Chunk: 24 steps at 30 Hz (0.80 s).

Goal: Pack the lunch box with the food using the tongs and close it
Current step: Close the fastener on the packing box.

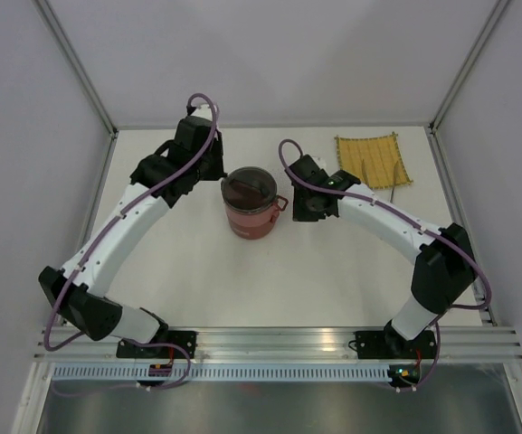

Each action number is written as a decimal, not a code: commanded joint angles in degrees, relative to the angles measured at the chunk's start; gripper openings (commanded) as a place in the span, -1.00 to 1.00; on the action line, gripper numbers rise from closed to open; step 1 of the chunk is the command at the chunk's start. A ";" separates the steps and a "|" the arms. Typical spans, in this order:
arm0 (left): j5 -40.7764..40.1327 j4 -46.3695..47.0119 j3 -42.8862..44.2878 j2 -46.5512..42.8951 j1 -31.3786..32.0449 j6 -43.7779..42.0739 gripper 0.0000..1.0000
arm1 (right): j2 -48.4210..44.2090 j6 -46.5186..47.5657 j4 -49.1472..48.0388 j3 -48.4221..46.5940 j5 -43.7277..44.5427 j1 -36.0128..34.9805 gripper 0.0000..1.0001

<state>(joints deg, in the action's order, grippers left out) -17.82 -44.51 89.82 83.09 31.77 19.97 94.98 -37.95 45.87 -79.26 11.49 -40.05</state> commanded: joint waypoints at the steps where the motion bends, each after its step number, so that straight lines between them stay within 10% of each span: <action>1: 10.42 0.74 3.08 -1.45 0.75 -2.30 -0.92 | -4.09 -1.25 -3.06 1.38 0.11 5.23 -0.99; 24: 9.57 4.08 -12.56 11.48 6.20 -0.28 -0.94 | 6.87 -3.44 -10.79 -2.73 -5.60 4.64 -0.99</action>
<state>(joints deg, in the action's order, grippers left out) -4.71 -35.03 81.38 90.13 37.87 19.86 99.55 -39.46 37.63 -78.85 6.81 -34.30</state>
